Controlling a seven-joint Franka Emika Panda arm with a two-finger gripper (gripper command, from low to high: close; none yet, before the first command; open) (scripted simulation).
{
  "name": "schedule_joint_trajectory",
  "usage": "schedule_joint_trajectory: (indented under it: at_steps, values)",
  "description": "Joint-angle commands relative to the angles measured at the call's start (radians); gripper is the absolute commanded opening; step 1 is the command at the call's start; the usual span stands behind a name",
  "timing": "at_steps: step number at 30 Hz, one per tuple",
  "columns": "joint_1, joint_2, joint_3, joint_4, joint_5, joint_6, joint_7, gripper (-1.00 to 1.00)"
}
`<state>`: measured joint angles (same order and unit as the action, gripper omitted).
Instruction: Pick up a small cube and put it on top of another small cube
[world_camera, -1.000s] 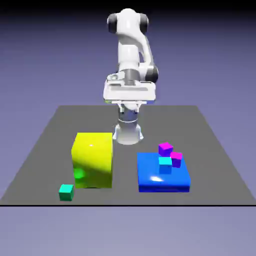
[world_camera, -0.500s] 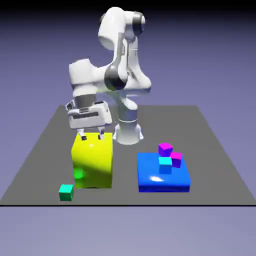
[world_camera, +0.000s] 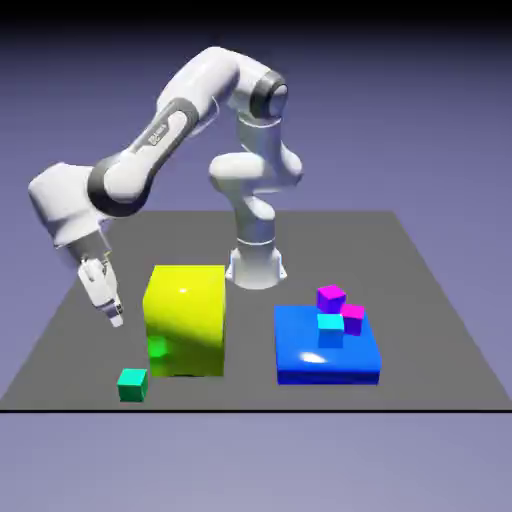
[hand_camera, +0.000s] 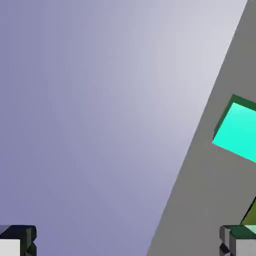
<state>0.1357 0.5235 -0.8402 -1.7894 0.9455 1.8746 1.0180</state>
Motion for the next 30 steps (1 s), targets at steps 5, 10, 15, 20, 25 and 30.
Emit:
schedule_joint_trajectory:
  at_steps: [5, 10, 15, 20, 25, 30]
  values:
    - [-0.040, 0.181, 0.004, 0.006, 0.048, -0.040, 0.114, 0.00]
    - [-0.101, 0.252, 0.089, -0.048, 0.021, 0.017, 0.187, 0.00]
    - [-0.226, 0.241, 0.270, -0.063, -0.039, 0.138, 0.212, 0.00]
    - [-0.325, 0.232, 0.415, -0.076, -0.087, 0.234, 0.231, 0.00]
    - [-0.251, 0.238, 0.307, -0.066, -0.051, 0.162, 0.217, -1.00]
    - [-0.127, 0.250, 0.125, -0.051, 0.009, 0.042, 0.192, -1.00]
